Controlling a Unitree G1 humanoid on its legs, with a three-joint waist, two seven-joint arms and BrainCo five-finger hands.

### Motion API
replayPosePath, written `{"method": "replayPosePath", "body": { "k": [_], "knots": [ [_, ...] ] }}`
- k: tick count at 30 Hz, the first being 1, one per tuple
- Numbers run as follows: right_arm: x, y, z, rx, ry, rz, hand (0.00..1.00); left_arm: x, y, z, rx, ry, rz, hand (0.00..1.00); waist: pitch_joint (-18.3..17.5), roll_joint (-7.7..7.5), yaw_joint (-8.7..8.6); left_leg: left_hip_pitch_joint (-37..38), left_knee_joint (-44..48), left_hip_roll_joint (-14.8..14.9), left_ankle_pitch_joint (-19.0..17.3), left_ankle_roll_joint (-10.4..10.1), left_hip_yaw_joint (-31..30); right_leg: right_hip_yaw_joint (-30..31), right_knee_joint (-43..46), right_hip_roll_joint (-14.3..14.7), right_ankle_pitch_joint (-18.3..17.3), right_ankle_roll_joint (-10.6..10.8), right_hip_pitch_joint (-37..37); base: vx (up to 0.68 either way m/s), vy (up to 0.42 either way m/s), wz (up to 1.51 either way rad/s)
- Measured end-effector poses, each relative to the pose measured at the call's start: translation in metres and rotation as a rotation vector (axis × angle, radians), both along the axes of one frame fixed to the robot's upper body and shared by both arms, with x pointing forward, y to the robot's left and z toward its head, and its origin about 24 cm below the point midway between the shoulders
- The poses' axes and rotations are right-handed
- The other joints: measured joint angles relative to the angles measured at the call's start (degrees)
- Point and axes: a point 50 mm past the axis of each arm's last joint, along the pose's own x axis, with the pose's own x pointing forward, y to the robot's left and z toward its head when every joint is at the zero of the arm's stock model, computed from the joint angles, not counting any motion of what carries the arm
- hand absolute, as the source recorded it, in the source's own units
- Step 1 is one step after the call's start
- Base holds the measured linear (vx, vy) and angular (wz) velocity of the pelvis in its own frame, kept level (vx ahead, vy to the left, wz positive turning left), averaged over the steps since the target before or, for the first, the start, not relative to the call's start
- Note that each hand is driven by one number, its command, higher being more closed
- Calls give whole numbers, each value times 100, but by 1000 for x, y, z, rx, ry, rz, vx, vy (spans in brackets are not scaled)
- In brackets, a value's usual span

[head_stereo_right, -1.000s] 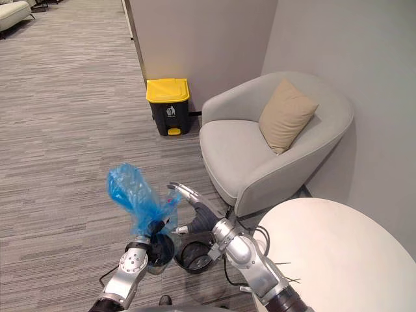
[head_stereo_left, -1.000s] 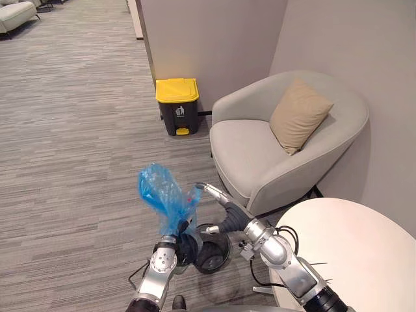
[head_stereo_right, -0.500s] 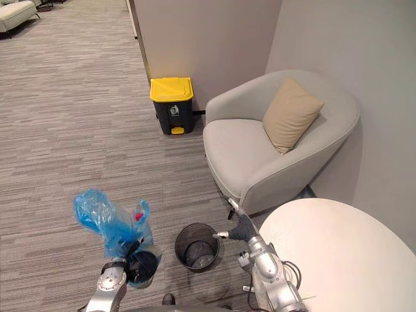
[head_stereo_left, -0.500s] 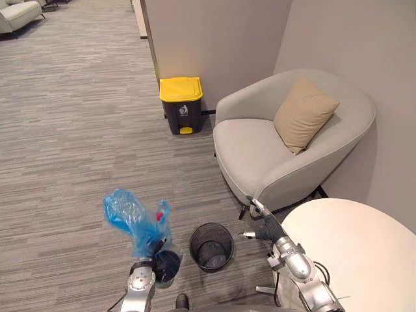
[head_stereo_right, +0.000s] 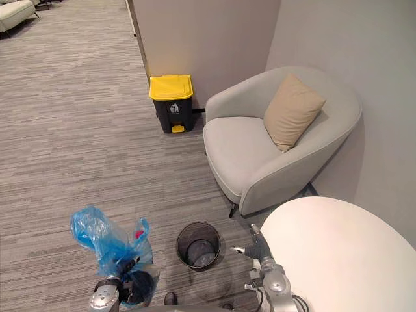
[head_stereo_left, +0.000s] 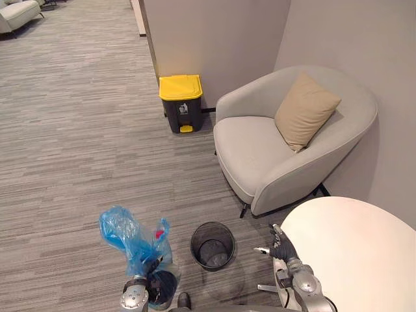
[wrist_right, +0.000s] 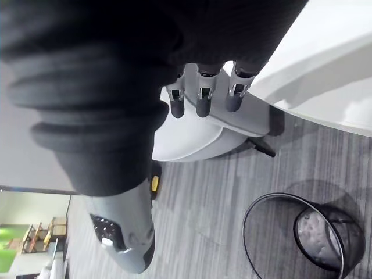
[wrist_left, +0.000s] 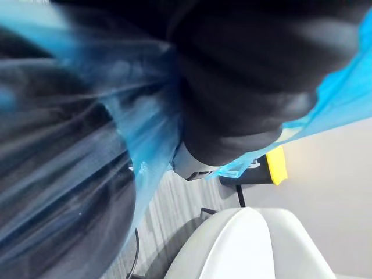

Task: Gather rubbish on tea table into small bin, then transfer packed bag to large trash can.

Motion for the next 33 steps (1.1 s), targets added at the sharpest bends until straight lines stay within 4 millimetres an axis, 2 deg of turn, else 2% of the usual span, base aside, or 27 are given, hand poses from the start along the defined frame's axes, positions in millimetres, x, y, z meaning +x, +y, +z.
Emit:
{"method": "replayPosePath", "body": {
  "k": [5, 8, 11, 14, 15, 16, 17, 18, 19, 20, 21, 22, 23, 24, 25, 27, 28, 29, 30, 31, 32, 33],
  "knots": [
    [-3, -3, -4, 9, 28, -51, 0, -11, 0, -4, -5, 30, 6, 100, 6, 9, -85, 36, 1, 8, -27, -7, 100, 100, 32, -1, -1, 1, -34, 0, 7, -10],
    [0, -4, -2, 21, 14, -71, 0, -10, -2, -3, -9, 24, 2, 100, 89, 37, -64, 44, 24, 22, -37, 5, 275, 266, 145, -1, -7, 3, -164, 0, 14, -33],
    [6, -5, 5, 13, -23, -88, 0, -3, -6, 2, -20, -15, 1, 100, 260, 56, 65, 18, 41, 37, -54, 30, 575, 555, 447, -5, -31, 17, -448, -5, 20, -51],
    [17, -2, 19, 21, -100, -104, 0, 13, -8, 13, -17, -85, -12, 100, 451, -72, 67, -306, 459, 54, -211, 103, 709, 674, 1089, -107, -201, 16, -930, -44, 6, -20],
    [20, 0, 24, 25, -124, -108, 0, 22, -10, 19, -18, -121, -20, 100, 520, -142, 69, -508, 860, 72, -369, 134, 686, 682, 1358, -172, -293, 91, -1060, -42, 1, 6],
    [21, 0, 25, 27, -132, -106, 0, 25, -12, 21, -20, -132, -26, 100, 526, -149, 72, -572, 999, 93, -426, 148, 682, 681, 1405, -181, -307, 113, -1084, -63, 2, 9],
    [23, 2, 29, 31, -153, -103, 0, 28, -17, 24, -27, -151, -40, 100, 544, -124, 87, -733, 1162, 164, -549, 196, 666, 687, 1646, -187, -450, 178, -1146, -77, -9, 28],
    [24, 5, 33, 40, -171, -101, 0, 32, -20, 28, -35, -172, -46, 100, 562, -144, 56, -831, 1329, 117, -632, 246, 573, 716, 2709, -344, -910, 157, -1367, -66, -46, 52],
    [24, 8, 34, 44, -174, -88, 0, 32, -21, 29, -36, -180, -49, 100, 547, -179, 58, -910, 1465, 49, -674, 233, 426, 786, 3243, -457, -1152, 272, -1346, -33, -78, 82],
    [24, 13, 35, 48, -180, -68, 0, 33, -21, 31, -35, -191, -49, 100, 493, -302, 75, -1059, 1657, -7, -697, 205, 250, 952, 3421, -505, -1396, 394, -1244, -8, -110, 76],
    [26, 15, 37, 52, -190, -58, 0, 34, -20, 33, -32, -201, -46, 100, 478, -383, 100, -1157, 1779, -35, -712, 181, 166, 1022, 3325, -483, -1487, 383, -1222, -27, -184, 76],
    [33, 19, 43, 53, -221, -39, 0, 35, -22, 35, -40, -213, -37, 100, 512, -360, 229, -1347, 1899, -33, -676, 132, 46, 1000, 2992, -373, -1602, 269, -1138, -40, -165, 39],
    [35, 20, 46, 50, -231, -30, 0, 36, -25, 35, -50, -218, -35, 100, 526, -335, 284, -1379, 1883, 10, -635, 104, 44, 995, 2816, -314, -1629, 215, -1106, -87, -175, 27],
    [40, 17, 52, 38, -261, -27, 0, 34, -32, 34, -76, -216, -25, 100, 538, -170, 417, -1537, 1881, 123, -520, 71, -49, 911, 2591, -167, -1543, 12, -1107, -118, -106, 30],
    [42, 17, 57, 35, -285, -37, 0, 29, -36, 32, -101, -208, -11, 100, 567, -70, 421, -1607, 1780, 142, -362, 18, -249, 731, 2533, -103, -1497, -68, -1107, -124, -113, 46],
    [43, 16, 61, 36, -304, -44, 0, 25, -37, 32, -105, -207, -10, 100, 586, -14, 398, -1661, 1638, 148, -147, -88, -446, 477, 2547, -78, -1479, -104, -1121, -115, -121, 69],
    [44, 14, 64, 30, -325, -52, 0, 28, -43, 35, -113, -222, -25, 100, 595, 32, 393, -1669, 1367, 138, 80, -28, -517, 233, 2528, -94, -1465, -208, -1127, -123, -119, 75],
    [45, 13, 65, 27, -329, -56, 0, 29, -42, 37, -113, -230, -25, 100, 592, 36, 391, -1661, 1244, 148, -15, -19, -501, 136, 2485, -120, -1428, -279, -1135, -130, -65, 96],
    [47, 13, 67, 29, -340, -68, 0, 35, -45, 41, -119, -251, -38, 100, 616, 10, 361, -1860, 1575, 232, -109, 115, -165, -122, 2341, -236, -1349, -406, -1120, -135, -30, 97],
    [48, 9, 71, 23, -358, -87, 0, 40, -48, 44, -123, -272, -51, 100, 635, -30, 369, -1942, 2164, 236, -301, 308, 190, -312, 2257, -377, -1287, -404, -1090, -108, -14, 99],
    [48, 7, 74, 23, -369, -97, 0, 41, -48, 46, -124, -278, -52, 100, 633, -27, 359, -1914, 2382, 245, -403, 345, 301, -383, 2244, -428, -1277, -396, -1065, -93, 28, 99],
    [48, 4, 76, 20, -380, -118, 0, 42, -48, 46, -122, -282, -57, 100, 607, -56, 304, -1771, 2728, 237, -796, 355, 482, -621, 2202, -581, -1267, -379, -975, -39, 83, 103]
  ]
}}
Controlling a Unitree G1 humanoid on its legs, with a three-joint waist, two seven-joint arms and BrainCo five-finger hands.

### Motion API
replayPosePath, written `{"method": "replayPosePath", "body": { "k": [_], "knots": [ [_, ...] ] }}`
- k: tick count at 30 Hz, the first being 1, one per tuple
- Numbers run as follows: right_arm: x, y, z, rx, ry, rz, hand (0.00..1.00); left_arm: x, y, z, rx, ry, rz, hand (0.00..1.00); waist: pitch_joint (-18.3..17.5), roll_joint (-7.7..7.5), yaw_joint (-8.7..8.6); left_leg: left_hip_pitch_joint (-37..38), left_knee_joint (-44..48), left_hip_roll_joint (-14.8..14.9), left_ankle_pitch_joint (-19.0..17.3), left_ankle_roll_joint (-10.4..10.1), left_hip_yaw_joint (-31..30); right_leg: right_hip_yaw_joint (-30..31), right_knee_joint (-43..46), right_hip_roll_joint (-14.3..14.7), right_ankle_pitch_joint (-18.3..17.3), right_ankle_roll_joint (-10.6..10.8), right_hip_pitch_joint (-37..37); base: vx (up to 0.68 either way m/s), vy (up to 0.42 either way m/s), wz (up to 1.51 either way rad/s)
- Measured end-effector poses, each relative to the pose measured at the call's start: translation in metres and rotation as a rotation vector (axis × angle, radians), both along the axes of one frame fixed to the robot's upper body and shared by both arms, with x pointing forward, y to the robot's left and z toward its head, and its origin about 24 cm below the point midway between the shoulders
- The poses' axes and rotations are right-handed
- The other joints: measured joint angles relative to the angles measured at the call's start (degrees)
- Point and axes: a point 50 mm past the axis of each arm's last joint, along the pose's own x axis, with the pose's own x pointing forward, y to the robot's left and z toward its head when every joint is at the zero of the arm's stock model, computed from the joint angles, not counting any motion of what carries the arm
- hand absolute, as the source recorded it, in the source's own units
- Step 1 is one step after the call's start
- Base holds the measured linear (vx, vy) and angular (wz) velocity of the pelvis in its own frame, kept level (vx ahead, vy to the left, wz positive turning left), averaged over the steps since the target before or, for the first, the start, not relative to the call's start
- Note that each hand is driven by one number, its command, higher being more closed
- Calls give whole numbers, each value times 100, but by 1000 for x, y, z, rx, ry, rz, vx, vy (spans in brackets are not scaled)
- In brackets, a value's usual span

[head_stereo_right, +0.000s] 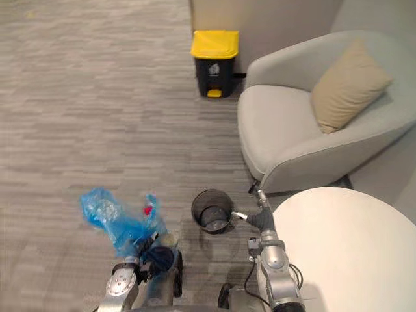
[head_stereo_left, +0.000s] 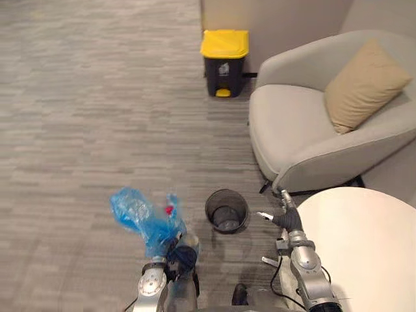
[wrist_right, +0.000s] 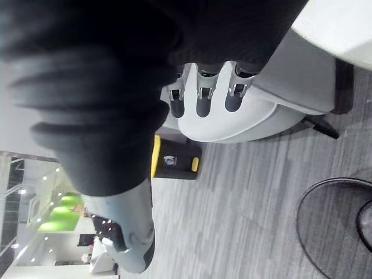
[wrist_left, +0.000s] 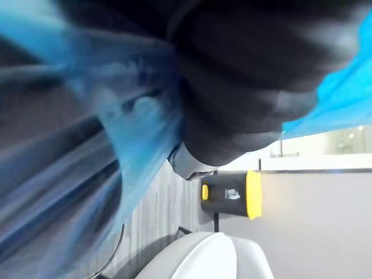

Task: Gather rubbish on tea table into small bin, then transfer packed bag to large trash can.

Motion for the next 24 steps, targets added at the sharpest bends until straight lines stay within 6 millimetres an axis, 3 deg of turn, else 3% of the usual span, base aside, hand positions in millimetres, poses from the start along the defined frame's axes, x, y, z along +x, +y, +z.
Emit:
{"method": "replayPosePath", "body": {
  "k": [2, 4, 7, 14, 21, 24],
  "knots": [
    [1, 0, 1, 0, -4, -2, 0, 0, -1, 0, 14, 2, -26, 100, -36, 29, -106, 344, -148, -26, -166, -93, 106, -247, -169, -107, 64, 108, 146, -20, 106, 88],
    [2, -1, -10, 6, 42, -12, 0, 1, 2, -8, 29, 35, -37, 100, -79, 65, -79, 809, -1205, -202, 85, -207, 39, -259, -462, -94, 298, 307, 219, -7, 146, 34],
    [0, 5, -25, 34, 111, -14, 0, -5, 11, -20, 66, 102, -48, 100, -86, 57, -88, 975, -1466, -331, 191, -111, 46, -219, -930, -87, 561, 466, 468, -4, 154, 6],
    [-9, -5, -46, 34, 214, -56, 0, -8, 22, -24, 112, 132, -61, 100, -159, 59, -133, 1232, -2040, -529, 482, 25, 95, -122, -1317, -84, 877, 557, 576, -36, 80, -5],
    [-6, -3, -50, 35, 249, -51, 0, -11, 27, -28, 124, 154, -53, 100, -164, 50, -112, 1207, -2215, -590, 552, 33, 231, 67, -1381, -105, 913, 617, 356, -36, 36, -12],
    [-4, -3, -49, 34, 248, -49, 0, -12, 29, -28, 122, 155, -39, 100, -134, -5, -98, 959, -1980, -630, 363, 85, 228, 136, -1095, -217, 729, 697, 126, 41, 36, 4]
  ]
}}
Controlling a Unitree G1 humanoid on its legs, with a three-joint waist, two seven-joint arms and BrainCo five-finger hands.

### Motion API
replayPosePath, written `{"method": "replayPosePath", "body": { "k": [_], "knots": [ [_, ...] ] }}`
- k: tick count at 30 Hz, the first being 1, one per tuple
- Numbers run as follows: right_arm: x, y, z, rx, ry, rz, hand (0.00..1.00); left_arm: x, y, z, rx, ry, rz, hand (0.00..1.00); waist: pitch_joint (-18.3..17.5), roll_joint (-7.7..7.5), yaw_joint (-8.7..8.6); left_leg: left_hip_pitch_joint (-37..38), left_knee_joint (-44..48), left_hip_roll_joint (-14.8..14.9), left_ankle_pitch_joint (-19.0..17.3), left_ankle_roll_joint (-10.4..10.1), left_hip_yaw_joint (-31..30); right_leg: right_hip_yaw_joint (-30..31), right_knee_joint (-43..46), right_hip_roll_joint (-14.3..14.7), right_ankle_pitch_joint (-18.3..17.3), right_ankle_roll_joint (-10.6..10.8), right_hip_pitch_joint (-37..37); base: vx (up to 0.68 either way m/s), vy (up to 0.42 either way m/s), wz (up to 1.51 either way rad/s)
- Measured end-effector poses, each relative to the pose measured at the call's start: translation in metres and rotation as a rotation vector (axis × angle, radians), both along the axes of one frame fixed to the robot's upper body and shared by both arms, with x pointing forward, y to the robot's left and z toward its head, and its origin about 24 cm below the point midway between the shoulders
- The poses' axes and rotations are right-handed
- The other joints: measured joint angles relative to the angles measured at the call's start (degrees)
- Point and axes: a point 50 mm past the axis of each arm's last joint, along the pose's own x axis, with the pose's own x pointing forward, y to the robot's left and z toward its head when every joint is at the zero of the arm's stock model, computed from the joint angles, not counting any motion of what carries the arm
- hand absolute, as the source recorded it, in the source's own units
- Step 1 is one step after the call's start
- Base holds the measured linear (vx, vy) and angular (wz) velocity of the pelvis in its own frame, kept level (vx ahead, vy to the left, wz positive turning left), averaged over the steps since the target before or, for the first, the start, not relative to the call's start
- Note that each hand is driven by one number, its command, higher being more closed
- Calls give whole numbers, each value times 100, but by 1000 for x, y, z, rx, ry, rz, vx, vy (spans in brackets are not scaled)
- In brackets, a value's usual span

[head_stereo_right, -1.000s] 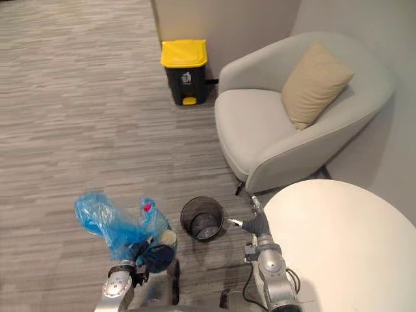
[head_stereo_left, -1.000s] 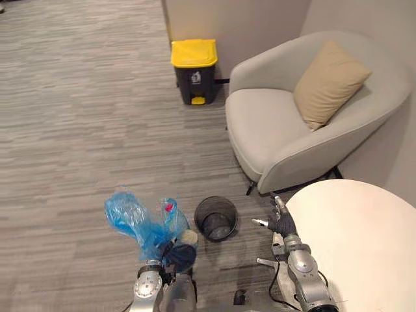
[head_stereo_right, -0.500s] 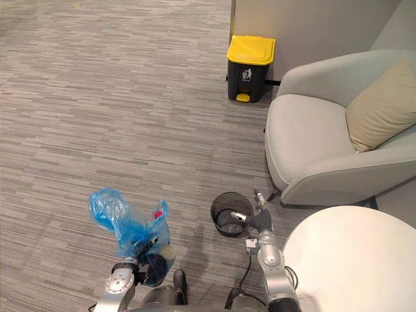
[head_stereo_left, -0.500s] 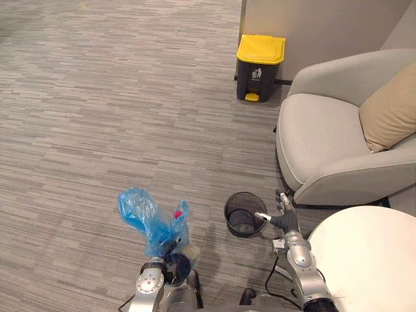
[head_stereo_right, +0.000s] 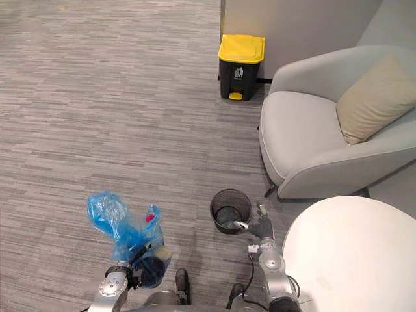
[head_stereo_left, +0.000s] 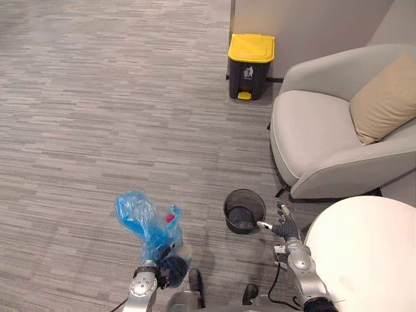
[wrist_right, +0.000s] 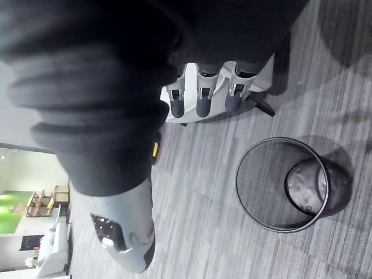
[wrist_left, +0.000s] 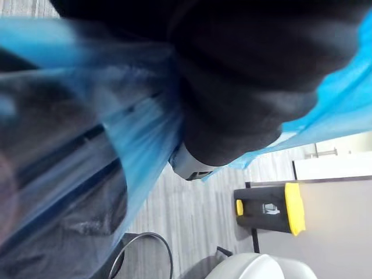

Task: Gather rubbish on tea table into small bin, then transfer packed bag to large trash can.

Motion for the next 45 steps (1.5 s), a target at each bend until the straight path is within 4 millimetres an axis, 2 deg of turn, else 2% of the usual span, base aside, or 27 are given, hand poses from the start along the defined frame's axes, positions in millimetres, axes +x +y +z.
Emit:
{"method": "replayPosePath", "body": {
  "k": [4, 6, 8, 9, 11, 14, 15, 16, 17, 19, 20, 21, 22, 23, 24, 26, 29, 30, 31, 33, 37, 38, 40, 41, 42, 43, 45],
  "knots": [
    [-7, 0, -8, -7, 43, 2, 0, -1, 5, 4, 5, -16, 21, 100, 168, -266, -34, -192, 949, -251, -751, 137, -216, -33, 1232, -541, -601, 223, -80, 126, 52, 32],
    [-9, 1, -9, -4, 48, 2, 0, -1, 3, 8, 0, -35, 19, 100, 219, -274, -153, -187, 1285, -318, -1021, 220, -452, 491, 1980, -585, -543, 198, -189, 212, 94, 70],
    [-12, 0, -9, -3, 44, -5, 0, 5, 2, 17, 1, -84, 16, 100, 277, -290, -135, -104, 1637, -274, -1281, 319, -701, 1033, 3112, -468, -213, 57, -644, 294, 99, 65],
    [-17, 4, -8, 8, 40, 1, 0, 8, -1, 19, -7, -99, 14, 100, 320, -216, -149, -76, 1788, -231, -1456, 345, -964, 1354, 3284, -172, -636, 75, -805, 157, 13, 54],
    [-18, 6, -6, 17, 24, -1, 0, 11, -1, 22, -7, -114, 15, 100, 326, -235, -148, -4, 1844, -226, -1584, 340, -1158, 1510, 3179, 93, -905, 28, -1025, 277, -24, 66],
    [-19, 4, -1, 16, 2, 2, 0, 16, -3, 26, -11, -138, 12, 100, 319, -248, -179, 281, 1858, -281, -1755, 180, -1500, 1677, 2696, 440, -914, 7, -1421, 314, -93, 74],
    [-19, 3, 0, 13, -1, 3, 0, 20, -5, 29, -15, -152, 7, 100, 296, -285, -187, 331, 1895, -357, -1835, 101, -1631, 1712, 2370, 457, -840, 5, -1476, 458, -198, 108],
    [-18, 2, 2, 9, -10, 4, 0, 26, -8, 32, -17, -170, -6, 100, 247, -407, -233, 331, 2074, -484, -1982, -17, -1810, 1774, 1946, 425, -293, -193, -1444, 493, -207, 110],
    [-15, -1, 5, -4, -23, 9, 0, 31, -16, 34, -43, -183, -2, 100, 323, -122, -282, 346, 2229, -329, -2105, -181, -1975, 1506, 1984, 497, -356, -336, -1295, 417, -171, 85],
    [-11, -5, 12, -20, -51, 14, 0, 31, -24, 34, -73, -188, 0, 100, 313, 75, -286, 426, 2230, -118, -2068, -306, -1873, 1313, 1830, 598, -421, -439, -1055, 352, -136, 38],
    [-11, -4, 12, -18, -52, 15, 0, 31, -26, 33, -81, -186, 1, 100, 320, 89, -293, 488, 2266, -43, -2029, -388, -1794, 1261, 1734, 632, -444, -475, -901, 364, -160, 35],
    [-14, -2, 11, -7, -48, 10, 0, 30, -29, 33, -94, -182, 1, 100, 322, 87, -312, 537, 2602, 136, -1912, -594, -1543, 1163, 1484, 726, -438, -501, -508, 339, -154, 39],
    [-15, -2, 13, -1, -62, 4, 0, 31, -32, 33, -101, -185, -1, 100, 330, 81, -305, 341, 3354, 370, -1808, -773, -1208, 1158, 1174, 830, -440, -520, -91, 318, -140, 35],
    [-17, 0, 15, 6, -69, 2, 0, 30, -32, 33, -102, -186, -1, 100, 336, 65, -294, 193, 3863, 565, -1837, -799, -883, 1168, 971, 885, -462, -576, 172, 315, -98, 16],
    [-18, -1, 16, 10, -76, -3, 0, 28, -31, 32, -97, -180, 0, 100, 334, 52, -277, 11, 4463, 920, -1914, -661, -394, 1176, 716, 968, -464, -611, 510, 277, -49, -5],
    [-17, -2, 17, 26, -83, -15, 0, 24, -31, 30, -97, -166, 2, 100, 243, 1, -262, -327, 4567, 1217, -2040, -437, 28, 1218, 525, 961, -462, -614, 664, 243, 10, -19],
    [-19, -2, 13, 36, -66, -24, 0, 26, -33, 30, -95, -168, -12, 100, 243, -38, -211, -537, 3026, 1211, -1899, -297, 104, 1334, 428, 826, -467, -598, 706, 166, 140, -21],
    [-23, -5, 8, 34, -41, -34, 0, 26, -35, 30, -94, -165, -26, 100, 225, 12, -210, -480, 2334, 1184, -1202, -168, 41, 1342, 431, 829, -522, -472, 750, 189, 232, -3],
    [-30, -6, -4, 49, 18, -60, 0, 27, -34, 27, -83, -148, -39, 100, 196, -123, -171, -333, 2079, 978, -788, -394, -111, 1470, 384, 698, -596, -282, 833, 233, 255, 2],
    [-34, -3, -11, 65, 52, -67, 0, 30, -32, 27, -70, -147, -55, 100, 138, -224, -172, -283, 1920, 761, -775, -368, -104, 1533, 167, 532, -538, -180, 867, 166, 188, 6],
    [-31, -1, -14, 74, 62, -65, 0, 29, -22, 25, -32, -132, -65, 100, 139, -207, -144, -190, 1940, 597, -922, -235, 3, 1770, 186, 350, -540, -66, 869, 69, 145, -20],
    [-28, 0, -14, 78, 63, -61, 0, 26, -18, 23, -16, -120, -63, 100, 151, -279, -129, -134, 2018, 481, -1245, -216, 99, 1981, 569, 229, -864, 82, 698, -24, 124, -45],
    [-27, -1, -17, 75, 76, -62, 0, 19, -16, 19, -11, -94, -65, 100, 184, -351, -141, -22, 2055, 358, -1455, -240, 309, 2164, 1396, 92, -1112, 213, 321, -36, 61, -58],
    [-27, -1, -18, 75, 81, -62, 0, 17, -17, 18, -12, -86, -68, 100, 191, -345, -147, 16, 2031, 324, -1474, -216, 344, 2167, 1691, 54, -1104, 220, 187, -1, 67, -56],
    [-30, 0, -20, 79, 91, -65, 0, 14, -18, 16, -10, -76, -79, 100, 206, -362, -162, 158, 1901, 242, -1490, -189, 456, 2083, 2503, -58, -936, 366, -236, 31, 85, -40],
    [-31, 0, -21, 79, 101, -62, 0, 14, -18, 16, -8, -75, -78, 100, 219, -365, -198, 299, 1774, 209, -1499, -170, 463, 2018, 3045, -90, -662, 313, -571, 42, 104, -33],
    [-31, 5, -22, 84, 109, -43, 0, 15, -15, 17, 2, -78, -79, 100, 228, -341, -315, 511, 1502, 222, -1505, -160, 466, 1666, 3249, -90, -734, 91, -835, 129, 56, -22]
  ]
}}
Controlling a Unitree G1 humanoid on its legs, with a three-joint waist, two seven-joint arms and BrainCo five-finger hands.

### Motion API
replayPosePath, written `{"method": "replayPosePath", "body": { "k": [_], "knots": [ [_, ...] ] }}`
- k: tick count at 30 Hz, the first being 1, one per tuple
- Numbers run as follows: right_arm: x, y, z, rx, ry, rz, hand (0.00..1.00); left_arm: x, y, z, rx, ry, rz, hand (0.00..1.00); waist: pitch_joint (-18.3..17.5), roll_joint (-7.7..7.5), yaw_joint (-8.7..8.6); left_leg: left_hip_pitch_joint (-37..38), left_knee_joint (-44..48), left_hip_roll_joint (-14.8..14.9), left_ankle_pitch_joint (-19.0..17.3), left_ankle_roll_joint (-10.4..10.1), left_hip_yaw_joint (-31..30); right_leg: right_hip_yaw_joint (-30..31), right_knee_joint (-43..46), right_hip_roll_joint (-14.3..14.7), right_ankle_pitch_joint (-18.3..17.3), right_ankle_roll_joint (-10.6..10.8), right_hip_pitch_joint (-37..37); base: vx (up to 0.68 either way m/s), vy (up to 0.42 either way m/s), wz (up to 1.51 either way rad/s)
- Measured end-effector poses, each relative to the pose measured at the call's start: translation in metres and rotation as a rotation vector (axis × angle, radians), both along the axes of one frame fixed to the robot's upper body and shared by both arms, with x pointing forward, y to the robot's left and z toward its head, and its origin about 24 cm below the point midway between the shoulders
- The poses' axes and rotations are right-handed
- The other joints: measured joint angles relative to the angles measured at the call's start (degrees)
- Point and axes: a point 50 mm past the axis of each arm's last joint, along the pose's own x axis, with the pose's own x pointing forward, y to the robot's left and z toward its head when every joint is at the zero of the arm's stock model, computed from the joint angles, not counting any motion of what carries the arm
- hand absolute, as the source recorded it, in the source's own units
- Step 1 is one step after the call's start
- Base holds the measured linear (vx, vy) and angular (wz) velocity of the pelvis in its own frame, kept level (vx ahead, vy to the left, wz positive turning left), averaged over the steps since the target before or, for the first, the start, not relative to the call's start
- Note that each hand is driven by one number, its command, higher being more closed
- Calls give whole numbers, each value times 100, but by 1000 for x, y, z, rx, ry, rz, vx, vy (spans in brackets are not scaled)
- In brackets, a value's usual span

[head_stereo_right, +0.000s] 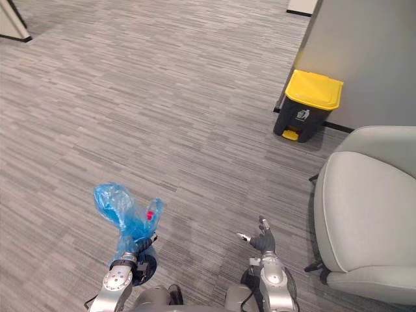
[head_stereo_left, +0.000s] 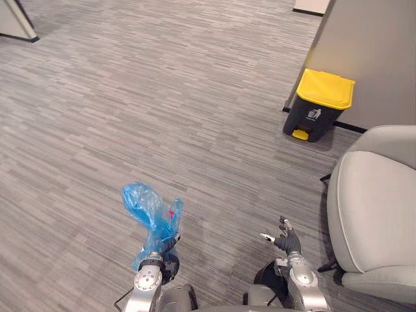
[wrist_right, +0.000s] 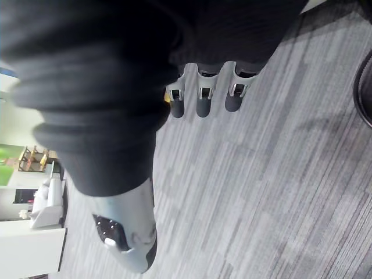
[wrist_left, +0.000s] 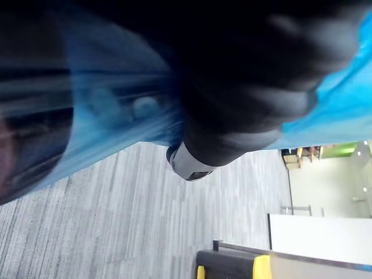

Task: Gather rubbish on tea table into small bin, then transfer packed bag to large trash can.

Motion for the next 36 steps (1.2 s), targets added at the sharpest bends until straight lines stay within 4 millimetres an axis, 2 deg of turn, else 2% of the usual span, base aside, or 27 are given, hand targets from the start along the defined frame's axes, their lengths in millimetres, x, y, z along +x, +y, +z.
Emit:
{"method": "replayPosePath", "body": {
  "k": [2, 3, 4, 5, 7, 10, 11, 13, 14, 15, 16, 17, 18, 19, 20, 21, 22, 25, 26, 27, 28, 29, 30, 31, 32, 34, 36],
  "knots": [
    [4, 1, 2, -3, -9, 9, 0, 3, 5, 2, 18, -8, -2, 100, -47, -77, -41, 105, -230, 11, 1, 1, -1, -477, -366, 7, -146, -60, -271, 189, -31, -16],
    [6, 0, 1, -15, -5, 16, 0, 2, 6, 1, 20, -4, 0, 100, -58, -96, -130, 201, -376, 35, 4, -10, -5, -964, -928, 56, -115, -120, -386, 262, -93, -10],
    [6, -4, -1, -28, 10, 15, 0, 2, 7, 1, 24, 0, 0, 100, -78, -126, -148, 312, -439, 21, 14, -116, 20, -1217, -1675, 152, 188, -376, -394, 300, -93, -1],
    [5, -7, -3, -40, 22, 14, 0, 1, 8, -1, 28, 8, -3, 100, -84, -121, -175, 372, -429, 17, -29, -195, -17, -1191, -1742, 221, 560, -648, -298, 385, -61, -4],
    [4, -17, -5, -70, 44, 15, 0, 2, -2, -4, -10, 20, -1, 100, -151, 157, -145, 482, -379, 248, -12, -360, -61, -1283, -1796, 416, 437, -676, -160, 488, -96, -14],
    [2, -16, -4, -70, 47, 17, 0, 9, -14, -2, -46, 4, -5, 100, -77, 273, -187, 176, 1127, 606, 83, -498, -190, -1467, -2122, 578, 418, -679, 475, 397, -107, -7],
    [1, -13, 2, -66, 17, 23, 0, 10, -20, 2, -69, -15, -3, 100, -58, 283, -104, -297, 2703, 1028, 146, -540, -219, -1408, -2485, 728, 388, -739, 1085, 419, -52, -32],
    [8, -8, 13, -58, -44, 28, 0, 12, -21, 8, -76, -49, -1, 100, -50, 244, -32, -750, 3556, 1180, -1, -301, -167, -1119, -2777, 765, 356, -791, 1511, 382, 29, -60],
    [12, -7, 15, -55, -60, 29, 0, 13, -21, 10, -76, -58, 1, 100, -47, 229, 2, -893, 3601, 1180, -61, -202, -151, -992, -2826, 760, 356, -791, 1566, 368, 148, -91],
    [16, -5, 18, -48, -77, 27, 0, 15, -19, 13, -74, -73, 5, 100, -39, 202, 107, -1205, 3455, 1164, -182, -13, -174, -730, -2904, 725, 356, -790, 1630, 276, 166, -99],
    [19, -4, 19, -44, -84, 26, 0, 15, -19, 13, -72, -74, 6, 100, -32, 191, 211, -1449, 2987, 1087, -227, 61, -285, -511, -2970, 667, 344, -769, 1685, 268, 197, -97],
    [19, -4, 19, -42, -85, 25, 0, 15, -18, 13, -72, -72, 8, 100, -29, 195, 225, -1540, 2674, 1038, -226, 60, -368, -442, -2972, 629, 324, -733, 1703, 267, 287, -81],
    [18, -3, 19, -38, -81, 21, 0, 14, -18, 12, -75, -70, 15, 100, -13, 232, 209, -1589, 1580, 844, -99, -20, -681, -275, -2906, 516, 124, -404, 1764, 317, 379, -84],
    [16, -11, 20, -58, -85, 12, 0, 13, -25, 12, -101, -67, 21, 100, 13, 457, 244, -1387, 553, 894, 997, -405, -962, -161, -2805, 628, -162, -4, 1787, 304, 398, -79],
    [16, -4, 17, -33, -69, 8, 0, 13, -19, 9, -87, -55, 29, 100, 34, 307, 232, -1350, 714, 796, 828, -375, -841, -28, -2799, 498, -257, 40, 1829, 251, 288, -64],
    [14, 2, 14, -5, -57, 6, 0, 14, -12, 10, -73, -55, 46, 100, 10, 205, 195, -1263, 676, 629, 789, -398, -768, 14, -2999, 381, -176, 80, 1819, 228, 191, -20],
    [14, 1, 13, -6, -55, 4, 0, 15, -10, 10, -66, -55, 45, 100, -10, 129, 180, -1279, 750, 507, 744, -429, -990, 98, -3062, 355, -151, 68, 1835, 228, 130, -14],
    [17, -1, 14, -8, -59, -1, 0, 13, -7, 11, -53, -57, 45, 100, -5, 161, 199, -1235, 1015, 419, 484, -264, -1063, 374, -3067, 274, -102, 68, 1854, 166, 89, -50],
    [19, -1, 15, -10, -64, 1, 0, 7, -4, 8, -48, -40, 50, 100, -25, 229, 224, -1035, 938, 430, 81, -305, -1004, 621, -2938, 283, -116, 87, 1787, 129, 130, -80],
    [20, -1, 15, -9, -62, 2, 0, 5, -4, 6, -48, -33, 51, 100, -16, 214, 235, -962, 876, 427, -24, -277, -883, 721, -2740, 260, -145, 136, 1701, 133, 127, -125],
    [19, 0, 13, -7, -55, 3, 0, 2, -5, 4, -49, -19, 47, 100, -15, 183, 257, -699, 642, 374, -74, -255, -602, 801, -1764, 188, -156, 213, 1177, 125, 77, -105],
    [15, -1, 9, -7, -36, 0, 0, -1, -5, 3, -43, -12, 41, 100, -1, 133, 207, -421, 414, 286, -94, -216, -413, 704, -736, 38, 36, 548, 648, 104, 52, -90],
    [12, -1, 7, -7, -24, -1, 0, -1, -5, 3, -39, -10, 35, 100, 11, 113, 156, -295, 317, 239, -101, -203, -371, 662, -349, -33, 173, 720, 433, 110, 41, -40],
    [10, -1, 6, -7, -16, -2, 0, -1, -4, 3, -36, -8, 29, 100, 21, 97, 135, -192, 244, 208, -108, -189, -325, 610, -20, -89, 337, 723, 272, 182, 46, -32],
    [5, -1, 3, -8, 3, -1, 0, -1, -7, 3, -36, -10, 13, 100, 44, 125, 88, 84, 102, 225, -198, -115, -235, 333, 478, -143, 241, 390, -46, 235, 46, -33],
    [6, 0, 3, -14, 1, 9, 0, 2, -5, 6, -25, -22, 10, 100, 37, 109, 23, 312, -41, 265, -319, -167, -230, -268, 503, -183, -59, 76, -484, 264, -19, -22],
    [10, -1, 5, -21, -9, 12, 0, 4, -2, 7, -19, -27, 11, 100, 37, 103, -20, 499, -167, 338, -389, -271, -222, -766, 125, -129, -97, -63, -900, 399, -125, 4]
  ]
}}
